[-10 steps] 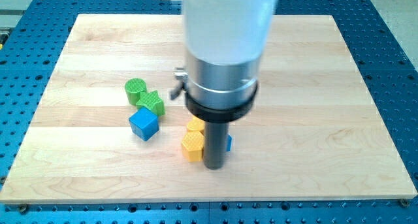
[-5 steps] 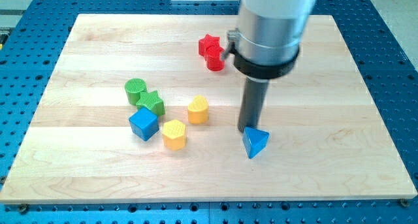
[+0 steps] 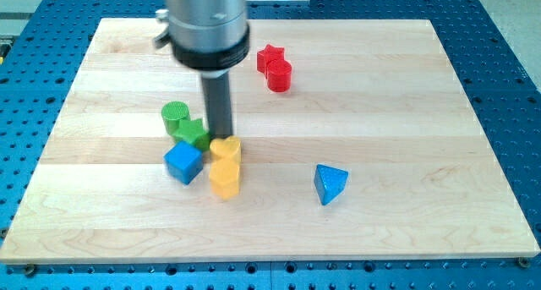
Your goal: Form a triangle with the green blocks and the blue cube
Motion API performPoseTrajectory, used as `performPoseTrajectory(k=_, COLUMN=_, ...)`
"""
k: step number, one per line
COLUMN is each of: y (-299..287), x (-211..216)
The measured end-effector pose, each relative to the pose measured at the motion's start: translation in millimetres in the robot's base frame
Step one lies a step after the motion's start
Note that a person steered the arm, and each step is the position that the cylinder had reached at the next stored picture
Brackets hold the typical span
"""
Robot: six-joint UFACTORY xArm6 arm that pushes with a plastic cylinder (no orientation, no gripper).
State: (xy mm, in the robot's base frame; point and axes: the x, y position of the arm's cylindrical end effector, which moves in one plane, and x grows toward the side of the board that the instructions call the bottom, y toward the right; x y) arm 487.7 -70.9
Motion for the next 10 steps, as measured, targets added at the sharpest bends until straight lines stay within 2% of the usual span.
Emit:
performPoseTrajectory(k=1, y=4.5, x=25.7)
performPoseTrajectory(k=2, y=1.3, x=10.2)
performPoseTrajectory(k=3, y=0.4, x=25.3)
performPoseTrajectory(k=4, y=-30.8, x=51.5)
performPoseTrajectory(k=5, y=-59.4, x=26.6)
performPoseTrajectory(k=6, y=-45.1, x=-22.9)
performPoseTrajectory(k=7, y=-44.7, x=-53.9)
performPoseTrajectory(k=8, y=-40.7, x=-54.0)
performPoseTrajectory(k=9, y=-125.4, x=-44.7)
performPoseTrajectory(k=10, y=-130.8, x=-77.2)
